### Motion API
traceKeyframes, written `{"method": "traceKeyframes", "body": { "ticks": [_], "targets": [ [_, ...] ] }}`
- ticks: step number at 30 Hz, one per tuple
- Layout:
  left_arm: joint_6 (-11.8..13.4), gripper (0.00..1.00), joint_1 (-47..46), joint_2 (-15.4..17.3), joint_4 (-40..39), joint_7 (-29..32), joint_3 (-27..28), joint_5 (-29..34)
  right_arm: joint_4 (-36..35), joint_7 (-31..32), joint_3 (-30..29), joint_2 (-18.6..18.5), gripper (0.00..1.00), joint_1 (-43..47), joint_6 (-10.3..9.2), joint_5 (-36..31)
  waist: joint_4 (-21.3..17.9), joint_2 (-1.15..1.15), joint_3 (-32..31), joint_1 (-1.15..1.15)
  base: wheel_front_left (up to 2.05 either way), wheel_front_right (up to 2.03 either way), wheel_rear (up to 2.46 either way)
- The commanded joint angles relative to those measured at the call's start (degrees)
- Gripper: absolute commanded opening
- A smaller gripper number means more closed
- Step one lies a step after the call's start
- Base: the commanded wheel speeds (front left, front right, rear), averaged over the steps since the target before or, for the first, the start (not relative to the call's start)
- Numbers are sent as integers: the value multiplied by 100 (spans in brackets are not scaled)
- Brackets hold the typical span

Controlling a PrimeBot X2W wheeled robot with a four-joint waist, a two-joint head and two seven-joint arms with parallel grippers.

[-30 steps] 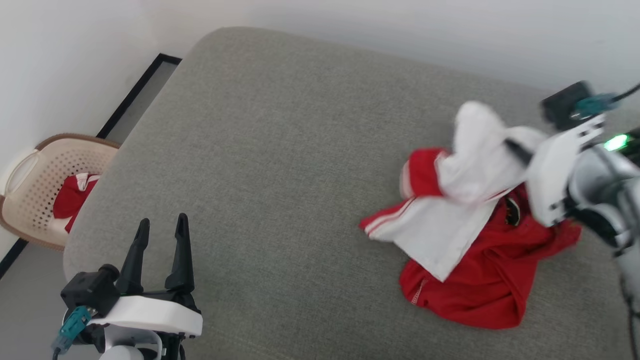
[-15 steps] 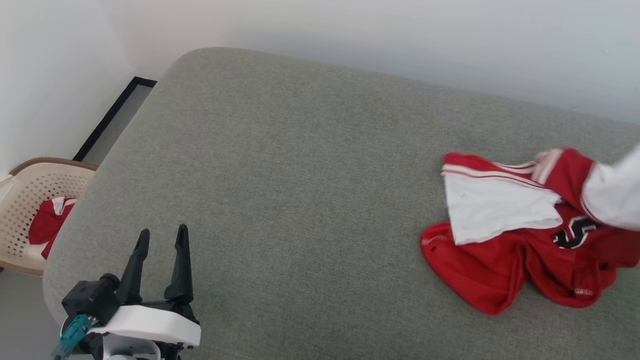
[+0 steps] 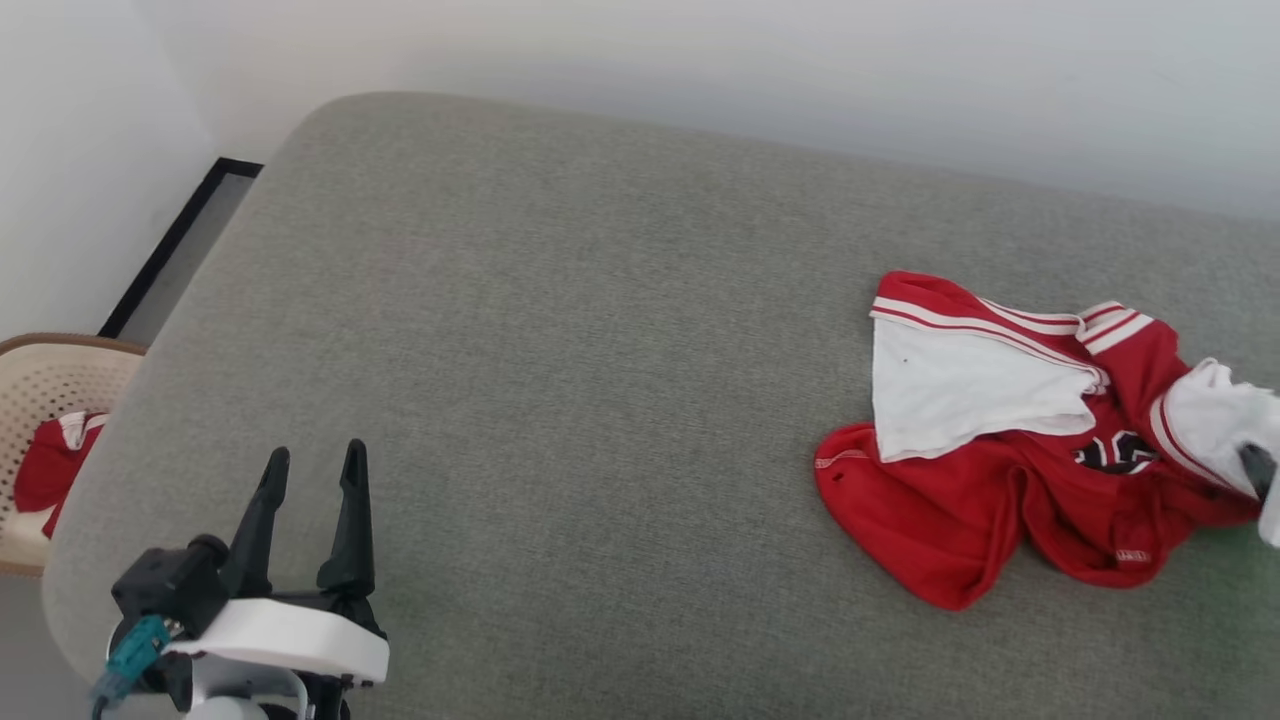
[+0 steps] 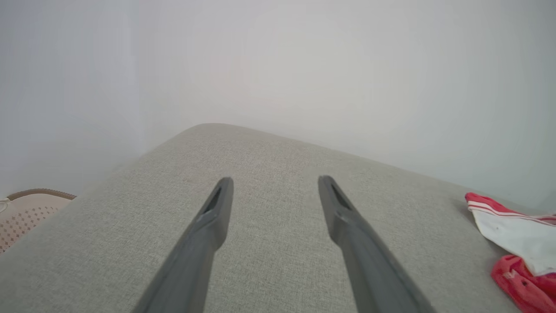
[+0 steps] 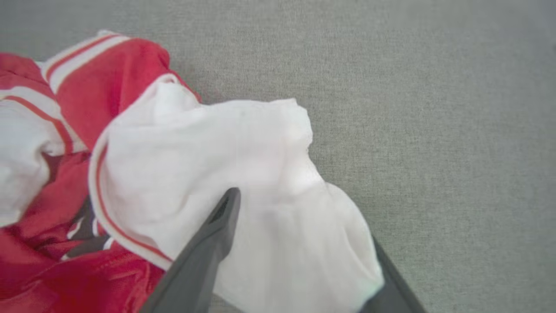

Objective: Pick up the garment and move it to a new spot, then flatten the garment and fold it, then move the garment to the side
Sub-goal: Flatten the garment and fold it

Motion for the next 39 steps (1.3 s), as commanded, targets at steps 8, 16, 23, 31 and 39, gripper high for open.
{"method": "traceKeyframes", "body": {
  "ticks": [8,16,23,31,39],
  "targets": [
    [-17,100,-470,503,62,-32,-409,-375,-996,-242,248,110,100,-98,-2,187,-405,0,91,0,0,0,0],
    [-17,100,-1020,1123,147,-32,-982,-824,-2062,-1218,424,507,100,251,-2,238,-835,0,151,0,0,0,0],
    [-17,100,-1778,1888,340,123,-2016,-1578,-2735,-2577,570,1114,100,527,-2,-180,-1294,0,200,0,0,0,0],
    [-17,100,-2913,2602,301,1061,-3318,-2548,-2910,-4147,882,1478,100,817,-2,-907,-1832,0,254,0,0,0,0],
    [-17,100,-4082,2729,765,2736,-4349,-3500,-2736,-4797,1225,1640,100,942,-2,-1304,-2442,0,312,0,0,0,0]
  ]
}}
